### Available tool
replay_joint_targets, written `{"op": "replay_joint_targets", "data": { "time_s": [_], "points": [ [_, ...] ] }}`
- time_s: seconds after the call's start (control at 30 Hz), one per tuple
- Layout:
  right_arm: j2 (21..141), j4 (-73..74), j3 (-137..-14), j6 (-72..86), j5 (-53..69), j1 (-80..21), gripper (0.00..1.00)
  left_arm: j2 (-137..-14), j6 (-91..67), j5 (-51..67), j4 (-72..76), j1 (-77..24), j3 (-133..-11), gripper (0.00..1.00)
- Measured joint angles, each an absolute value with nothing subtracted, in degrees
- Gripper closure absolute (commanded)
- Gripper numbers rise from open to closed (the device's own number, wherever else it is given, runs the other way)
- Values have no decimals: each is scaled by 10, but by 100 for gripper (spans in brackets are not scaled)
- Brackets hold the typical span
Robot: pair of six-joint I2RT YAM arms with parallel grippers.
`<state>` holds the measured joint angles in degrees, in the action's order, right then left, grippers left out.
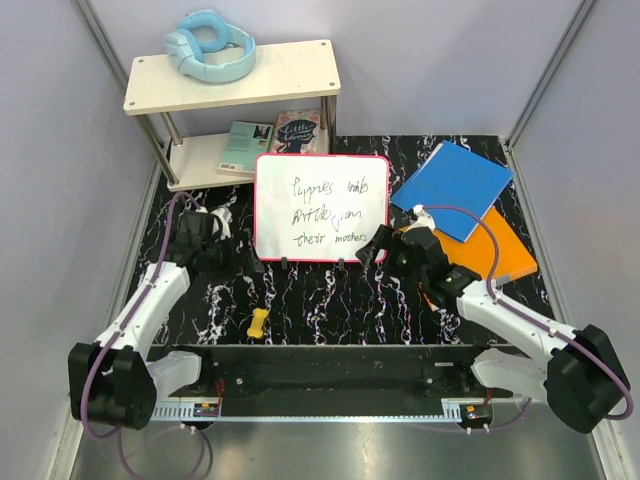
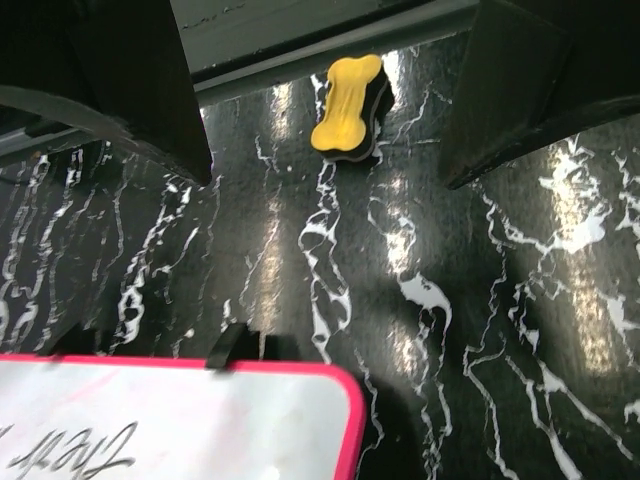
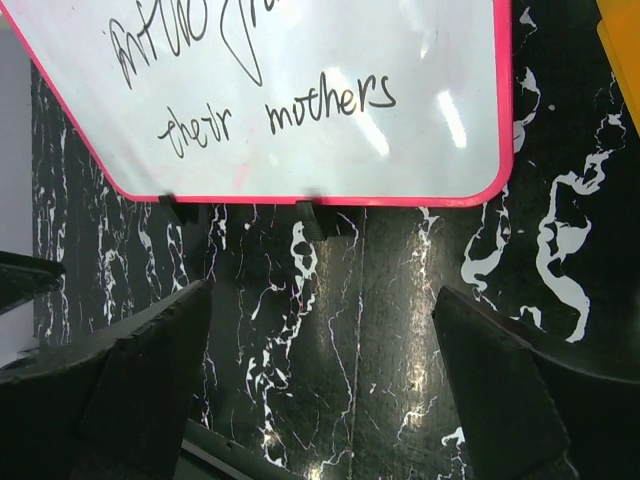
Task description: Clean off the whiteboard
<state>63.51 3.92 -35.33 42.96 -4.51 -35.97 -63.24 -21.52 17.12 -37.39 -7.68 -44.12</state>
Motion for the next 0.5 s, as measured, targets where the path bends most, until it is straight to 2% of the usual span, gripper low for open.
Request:
{"op": "replay_joint_targets", "data": {
  "time_s": [0.27, 0.5],
  "points": [
    [639, -10, -338, 436, -49, -359, 0, -647, -243, 134, -422, -110, -442, 1],
    [658, -33, -333, 438, -47, -359, 0, -732, -322, 48, -459, -260, -427, 7]
  ]
}}
